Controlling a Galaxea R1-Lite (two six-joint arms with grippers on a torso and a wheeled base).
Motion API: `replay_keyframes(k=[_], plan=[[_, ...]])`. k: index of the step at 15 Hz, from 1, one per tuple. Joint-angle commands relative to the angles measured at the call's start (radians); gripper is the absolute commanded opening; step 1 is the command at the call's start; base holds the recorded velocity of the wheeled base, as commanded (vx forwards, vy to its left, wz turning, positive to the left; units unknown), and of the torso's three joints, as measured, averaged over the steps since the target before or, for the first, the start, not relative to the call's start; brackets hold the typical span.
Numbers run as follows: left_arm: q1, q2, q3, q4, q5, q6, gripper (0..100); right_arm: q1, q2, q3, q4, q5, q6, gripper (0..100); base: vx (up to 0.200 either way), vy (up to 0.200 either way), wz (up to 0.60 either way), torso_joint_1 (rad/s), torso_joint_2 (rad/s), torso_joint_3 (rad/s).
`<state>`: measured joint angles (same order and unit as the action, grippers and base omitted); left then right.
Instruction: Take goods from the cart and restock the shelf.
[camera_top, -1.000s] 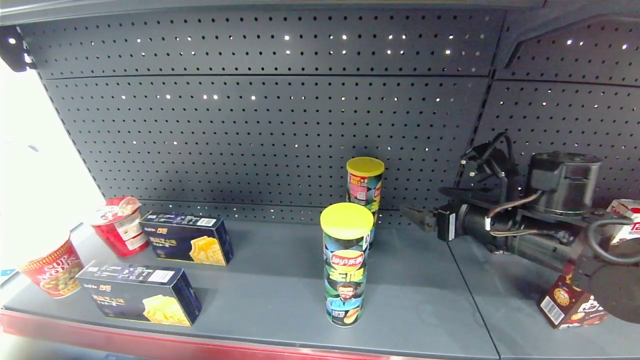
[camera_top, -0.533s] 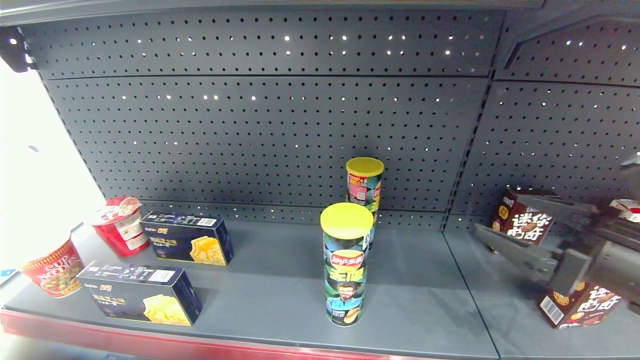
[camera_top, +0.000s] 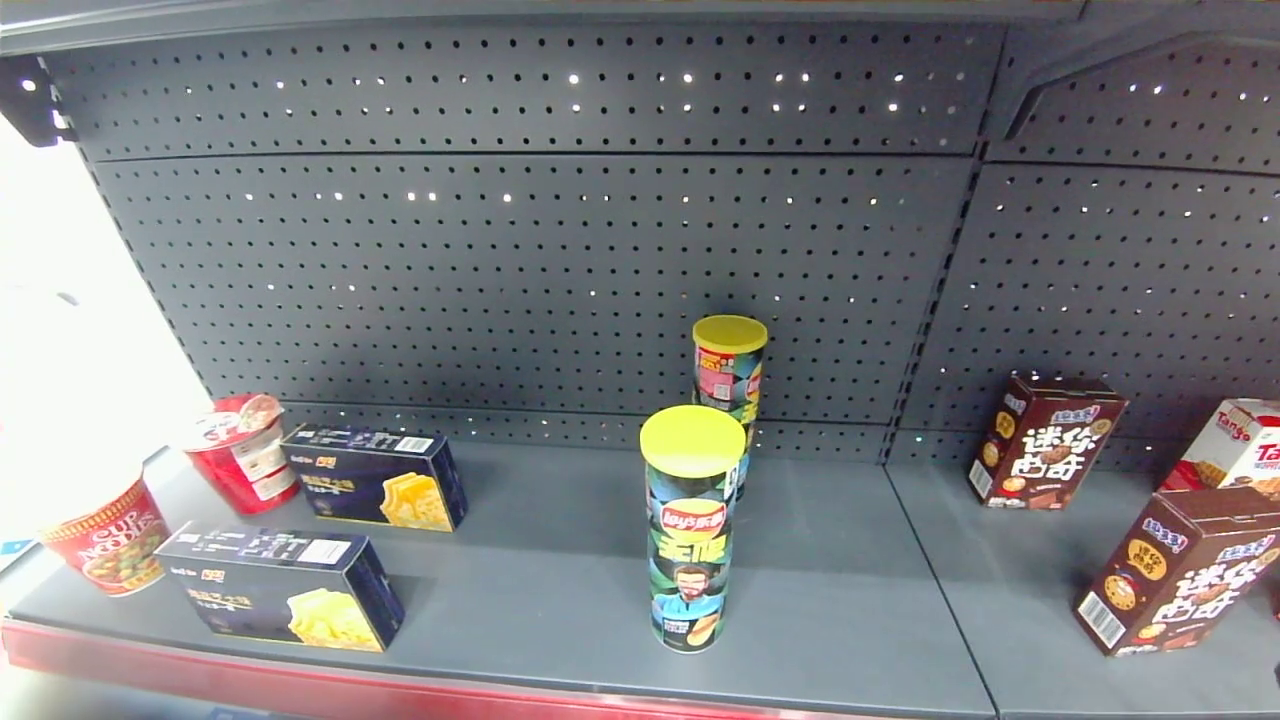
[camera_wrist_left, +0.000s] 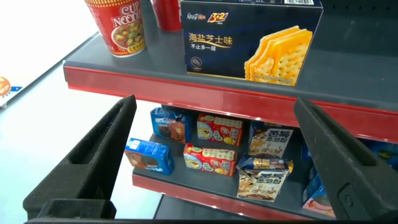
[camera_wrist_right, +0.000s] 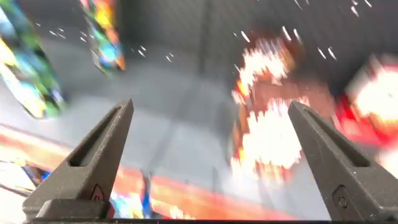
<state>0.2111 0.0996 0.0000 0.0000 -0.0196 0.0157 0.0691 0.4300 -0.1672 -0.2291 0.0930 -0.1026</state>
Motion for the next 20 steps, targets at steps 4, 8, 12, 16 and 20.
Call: replay_keyframes(k=[4, 8, 12, 16, 20], plan=[[0.001, 0.002, 0.0, 0.0, 0.0, 0.001, 100, -0.083, -0.372, 0.167, 0.174, -0.084, 0.035, 100, 0.0, 0.0, 0.0, 0.0, 0.0, 0.0], [0.001, 0.002, 0.0, 0.0, 0.0, 0.001, 100, -0.069, -0.43, 0.167, 0.24, -0.118, 0.096, 100, 0.0, 0.0, 0.0, 0.0, 0.0, 0.0], [0.001, 0.002, 0.0, 0.0, 0.0, 0.0, 100, -0.069, -0.43, 0.167, 0.232, -0.118, 0.098, 100, 0.0, 0.0, 0.0, 0.0, 0.0, 0.0], [0.001, 0.002, 0.0, 0.0, 0.0, 0.001, 100, -0.069, -0.43, 0.167, 0.232, -0.118, 0.098, 100, 0.0, 0.0, 0.0, 0.0, 0.0, 0.0], [0.001, 0.002, 0.0, 0.0, 0.0, 0.0, 100, -0.069, -0.43, 0.167, 0.232, -0.11, 0.096, 100, 0.0, 0.0, -0.15, 0.002, 0.0, -0.001]])
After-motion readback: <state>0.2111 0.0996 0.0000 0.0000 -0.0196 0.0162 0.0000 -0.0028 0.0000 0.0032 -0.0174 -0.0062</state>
